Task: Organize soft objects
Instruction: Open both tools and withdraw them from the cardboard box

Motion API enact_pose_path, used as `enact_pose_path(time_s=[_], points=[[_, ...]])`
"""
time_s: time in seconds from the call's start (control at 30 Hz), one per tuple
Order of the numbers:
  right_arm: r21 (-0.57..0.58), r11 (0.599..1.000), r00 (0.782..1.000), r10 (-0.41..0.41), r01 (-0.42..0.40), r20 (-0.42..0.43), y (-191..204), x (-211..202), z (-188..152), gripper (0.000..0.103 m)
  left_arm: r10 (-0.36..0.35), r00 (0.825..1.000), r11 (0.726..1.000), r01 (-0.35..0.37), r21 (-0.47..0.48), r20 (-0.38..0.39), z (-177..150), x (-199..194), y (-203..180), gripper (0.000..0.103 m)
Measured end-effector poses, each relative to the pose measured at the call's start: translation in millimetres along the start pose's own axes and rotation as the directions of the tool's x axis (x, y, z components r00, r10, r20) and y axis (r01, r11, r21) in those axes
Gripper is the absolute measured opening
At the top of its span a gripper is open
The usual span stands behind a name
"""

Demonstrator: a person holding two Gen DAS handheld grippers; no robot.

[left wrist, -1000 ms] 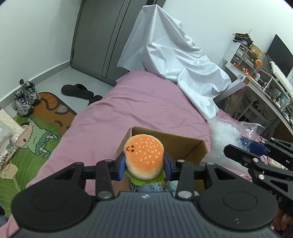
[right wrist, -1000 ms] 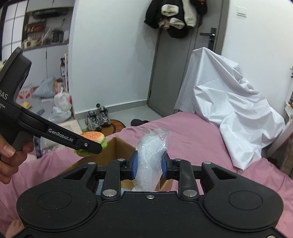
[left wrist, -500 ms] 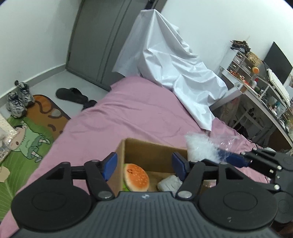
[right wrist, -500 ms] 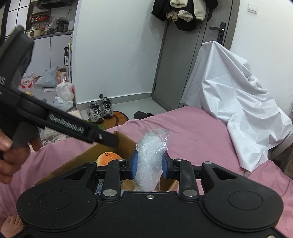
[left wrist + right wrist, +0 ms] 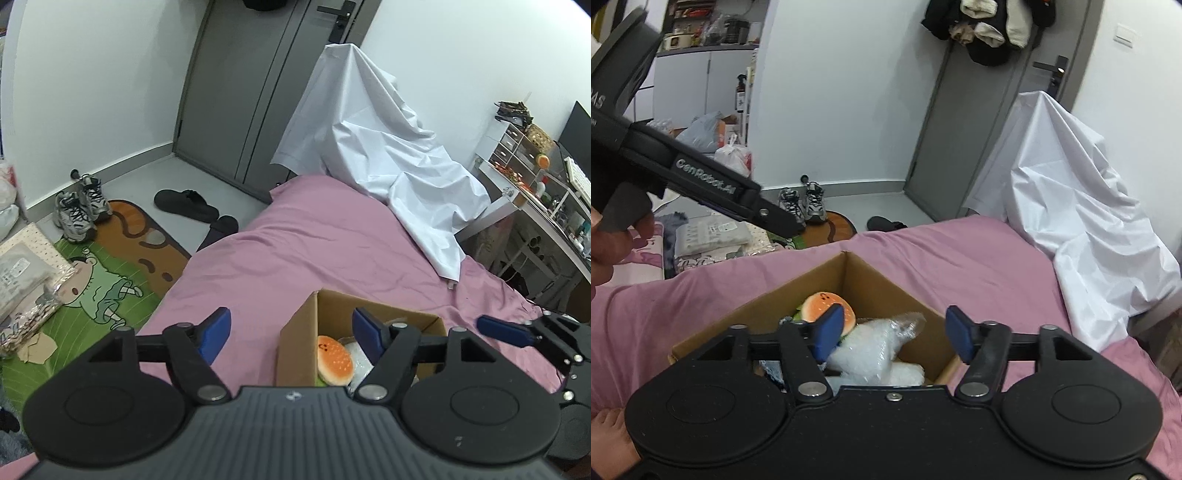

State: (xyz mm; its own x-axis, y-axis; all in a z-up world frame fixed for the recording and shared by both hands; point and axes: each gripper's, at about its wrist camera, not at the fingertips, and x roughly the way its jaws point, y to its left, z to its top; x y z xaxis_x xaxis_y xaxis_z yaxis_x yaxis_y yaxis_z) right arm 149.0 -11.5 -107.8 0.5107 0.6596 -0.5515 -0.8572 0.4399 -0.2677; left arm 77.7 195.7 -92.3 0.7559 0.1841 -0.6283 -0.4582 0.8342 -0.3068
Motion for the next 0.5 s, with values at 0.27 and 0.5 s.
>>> enact_pose_path(time_s=[0.27, 0.5], points=[[0.100, 0.995, 0.999, -0.027, 0.030, -0.032, -23.4, -25.0, -8.0, 0.083, -0.002, 1.000, 0.999, 0.003, 0.041, -0.016, -8.4, -14.6, -5.7, 0.084], [0.252, 0.966, 0.998, -0.039, 0.052, -0.059, -46.3, -47.3, -18.1, 0.090, -0.004, 0.999, 0.997, 0.006, 0.071, -0.034, -17.0, -33.9, -13.7, 0.093]])
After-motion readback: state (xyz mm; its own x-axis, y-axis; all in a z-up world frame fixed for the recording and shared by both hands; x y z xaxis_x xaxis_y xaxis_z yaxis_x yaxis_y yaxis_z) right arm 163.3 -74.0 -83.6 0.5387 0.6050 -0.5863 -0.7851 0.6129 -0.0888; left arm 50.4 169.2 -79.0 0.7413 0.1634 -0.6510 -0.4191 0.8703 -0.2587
